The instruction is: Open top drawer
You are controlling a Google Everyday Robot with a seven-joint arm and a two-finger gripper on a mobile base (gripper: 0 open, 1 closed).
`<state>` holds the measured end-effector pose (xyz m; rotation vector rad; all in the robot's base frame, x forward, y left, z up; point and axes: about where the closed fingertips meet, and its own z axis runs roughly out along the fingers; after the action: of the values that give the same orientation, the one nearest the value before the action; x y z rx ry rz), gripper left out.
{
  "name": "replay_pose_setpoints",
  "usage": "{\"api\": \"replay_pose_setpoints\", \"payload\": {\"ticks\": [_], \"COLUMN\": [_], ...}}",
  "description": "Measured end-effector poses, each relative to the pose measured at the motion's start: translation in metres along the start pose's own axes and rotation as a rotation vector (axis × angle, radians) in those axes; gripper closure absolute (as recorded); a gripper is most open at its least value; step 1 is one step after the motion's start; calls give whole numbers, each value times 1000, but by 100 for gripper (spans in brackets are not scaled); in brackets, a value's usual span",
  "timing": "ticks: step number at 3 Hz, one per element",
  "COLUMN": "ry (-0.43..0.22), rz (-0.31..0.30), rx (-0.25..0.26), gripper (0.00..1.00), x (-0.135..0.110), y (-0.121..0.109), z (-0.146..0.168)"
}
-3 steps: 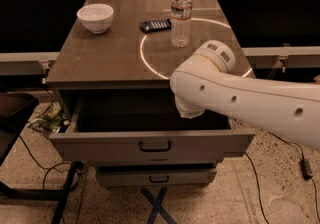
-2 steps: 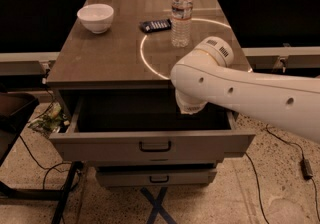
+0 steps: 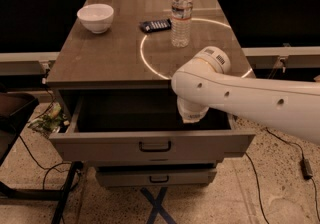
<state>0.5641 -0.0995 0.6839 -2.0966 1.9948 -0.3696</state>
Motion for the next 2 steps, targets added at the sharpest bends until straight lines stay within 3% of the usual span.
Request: {"api": "replay_pose_setpoints", "payload": {"ticks": [2], "ry": [-32], "rz": [0], "rx": [-131], "gripper": [100], "x": [-3], "y": [46], "z": [40]}}
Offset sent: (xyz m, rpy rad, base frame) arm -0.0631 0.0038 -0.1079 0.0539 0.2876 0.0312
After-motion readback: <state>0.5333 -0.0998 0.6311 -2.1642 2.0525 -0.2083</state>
